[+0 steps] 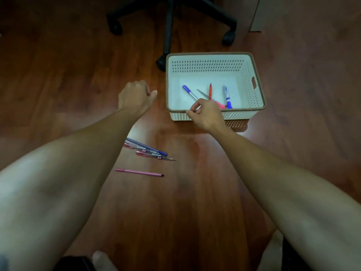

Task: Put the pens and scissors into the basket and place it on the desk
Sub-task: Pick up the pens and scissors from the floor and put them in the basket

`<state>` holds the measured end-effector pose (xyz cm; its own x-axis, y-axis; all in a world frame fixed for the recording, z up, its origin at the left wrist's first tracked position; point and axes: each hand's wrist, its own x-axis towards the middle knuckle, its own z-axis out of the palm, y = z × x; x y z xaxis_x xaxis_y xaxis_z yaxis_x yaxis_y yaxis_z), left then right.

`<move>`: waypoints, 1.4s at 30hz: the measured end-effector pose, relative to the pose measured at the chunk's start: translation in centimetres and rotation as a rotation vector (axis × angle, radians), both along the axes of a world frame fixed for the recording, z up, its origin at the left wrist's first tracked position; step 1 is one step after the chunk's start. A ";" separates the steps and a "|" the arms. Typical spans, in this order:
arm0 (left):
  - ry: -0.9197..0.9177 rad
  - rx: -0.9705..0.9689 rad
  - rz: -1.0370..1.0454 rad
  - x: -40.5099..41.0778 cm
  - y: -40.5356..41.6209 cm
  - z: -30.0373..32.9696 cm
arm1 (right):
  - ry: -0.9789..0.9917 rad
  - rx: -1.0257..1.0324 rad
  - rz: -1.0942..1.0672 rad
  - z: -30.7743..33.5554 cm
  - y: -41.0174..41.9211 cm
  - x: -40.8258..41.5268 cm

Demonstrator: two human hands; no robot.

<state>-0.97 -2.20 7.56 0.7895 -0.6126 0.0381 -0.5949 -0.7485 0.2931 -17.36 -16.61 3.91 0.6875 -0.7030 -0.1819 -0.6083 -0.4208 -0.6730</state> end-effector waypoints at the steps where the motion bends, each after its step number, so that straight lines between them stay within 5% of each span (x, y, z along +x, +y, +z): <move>1: 0.002 0.033 0.004 0.2 0.9 -0.1 | 0.020 0.005 0.036 -0.3 0.9 0.3; 14: 0.212 0.414 -0.030 -0.8 10.9 -7.3 | 0.383 -0.018 0.355 -6.3 10.0 2.3; 30: 0.160 0.476 -0.093 -1.2 11.8 -9.1 | 0.480 -0.297 0.551 -6.2 10.4 2.2; 42: 0.232 0.287 0.122 -0.8 12.7 -8.5 | 0.365 -0.047 0.357 -5.3 9.2 2.5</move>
<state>-1.76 10.53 -0.89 0.8246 -0.4737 -0.3092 -0.4393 -0.8806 0.1773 -14.89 -7.38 -1.37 0.7839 -0.4493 -0.4286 -0.6130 -0.6697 -0.4192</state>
